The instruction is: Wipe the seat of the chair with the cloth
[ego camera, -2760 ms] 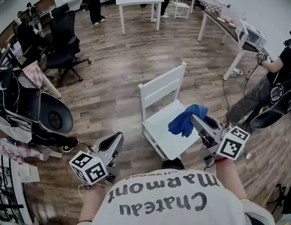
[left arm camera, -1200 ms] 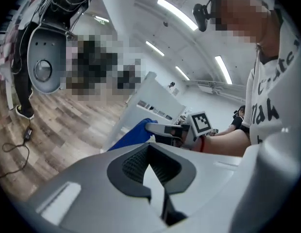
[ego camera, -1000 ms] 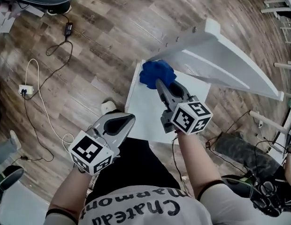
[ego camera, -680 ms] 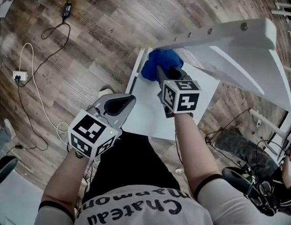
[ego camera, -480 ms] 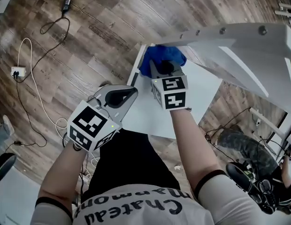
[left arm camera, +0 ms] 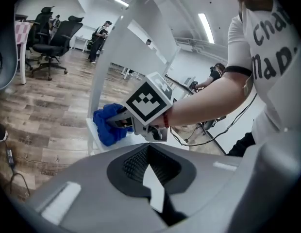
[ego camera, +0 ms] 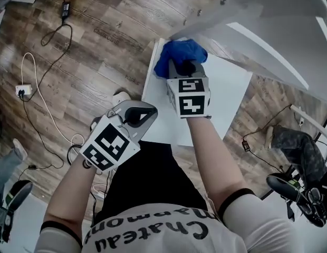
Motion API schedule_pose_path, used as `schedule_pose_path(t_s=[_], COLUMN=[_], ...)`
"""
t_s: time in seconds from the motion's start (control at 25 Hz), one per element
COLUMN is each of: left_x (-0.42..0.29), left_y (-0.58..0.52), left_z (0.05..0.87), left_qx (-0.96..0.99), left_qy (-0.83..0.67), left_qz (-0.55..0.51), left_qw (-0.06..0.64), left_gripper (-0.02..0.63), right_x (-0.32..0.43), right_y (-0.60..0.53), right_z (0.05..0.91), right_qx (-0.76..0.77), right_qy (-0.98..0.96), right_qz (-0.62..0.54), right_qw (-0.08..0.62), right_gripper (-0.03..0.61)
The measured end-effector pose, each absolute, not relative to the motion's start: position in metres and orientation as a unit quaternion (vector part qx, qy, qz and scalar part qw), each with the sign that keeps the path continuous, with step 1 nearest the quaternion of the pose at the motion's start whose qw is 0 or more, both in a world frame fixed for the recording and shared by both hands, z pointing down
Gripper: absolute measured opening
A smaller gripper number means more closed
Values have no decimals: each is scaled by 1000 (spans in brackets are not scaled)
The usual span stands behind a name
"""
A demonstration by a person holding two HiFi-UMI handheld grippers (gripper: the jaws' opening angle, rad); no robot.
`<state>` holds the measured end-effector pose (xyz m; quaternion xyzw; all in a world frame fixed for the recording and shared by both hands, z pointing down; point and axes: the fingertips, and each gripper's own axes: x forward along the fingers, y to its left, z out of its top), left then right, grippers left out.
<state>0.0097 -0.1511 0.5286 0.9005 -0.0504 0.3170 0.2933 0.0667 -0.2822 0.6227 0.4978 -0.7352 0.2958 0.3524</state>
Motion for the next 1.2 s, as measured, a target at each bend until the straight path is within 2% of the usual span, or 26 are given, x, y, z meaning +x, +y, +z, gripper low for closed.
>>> schedule_pose_path(t_s=[0.28,0.72,0.96,1.2], left_x=[49,129,135,112], left_y=[-155,-125,-105,-99], left_z=[528,521,520,532], left_qx=[894,893,887,879], left_qy=[-49,20,27,9], left_qz=[310,330,332,329], left_qw=[321,306,321,345], left_gripper=[8,8,8,8], right_x=[141,297,352,367], right_y=[-258,-210,-194,-187], right_z=[624,626,624,624], right_qx=[548,631,660,702], right_qy=[-701,-625,-596,-565], right_qz=[310,367,358,331], right_qw=[334,275,283,280], right_gripper=[80,81,81,81])
